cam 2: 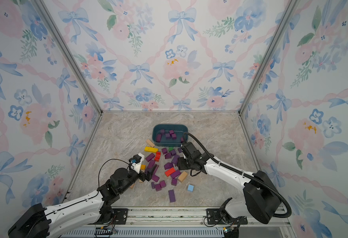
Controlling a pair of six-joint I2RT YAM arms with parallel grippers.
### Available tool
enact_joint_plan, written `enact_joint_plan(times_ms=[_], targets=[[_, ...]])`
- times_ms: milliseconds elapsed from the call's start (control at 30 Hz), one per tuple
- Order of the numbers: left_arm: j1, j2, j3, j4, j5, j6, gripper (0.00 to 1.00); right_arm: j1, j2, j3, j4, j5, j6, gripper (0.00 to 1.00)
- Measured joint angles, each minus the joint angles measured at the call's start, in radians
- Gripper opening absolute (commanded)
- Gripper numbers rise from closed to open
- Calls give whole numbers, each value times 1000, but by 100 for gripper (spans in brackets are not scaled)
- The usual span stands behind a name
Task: Pick purple bricks into the storage bin
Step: Pick up the building block from the center of the board.
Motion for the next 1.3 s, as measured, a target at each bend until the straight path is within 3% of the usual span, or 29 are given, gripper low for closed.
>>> enact_joint_plan(times_ms=[433,800,1000,1300], targets=[[0,-92,-56,47,-1,17,98,216,-119,-7,-110,-15,-22,64],[0,-159,-92,52,-50,17,98,394,-103,-130,-70,3,182,64],[0,-172,-97,52,-76,16,98,484,-54,-106,-95,28,239,64],[0,-272,-124,51,-100,16,98,506,-27,-101,-90,23,273,54]])
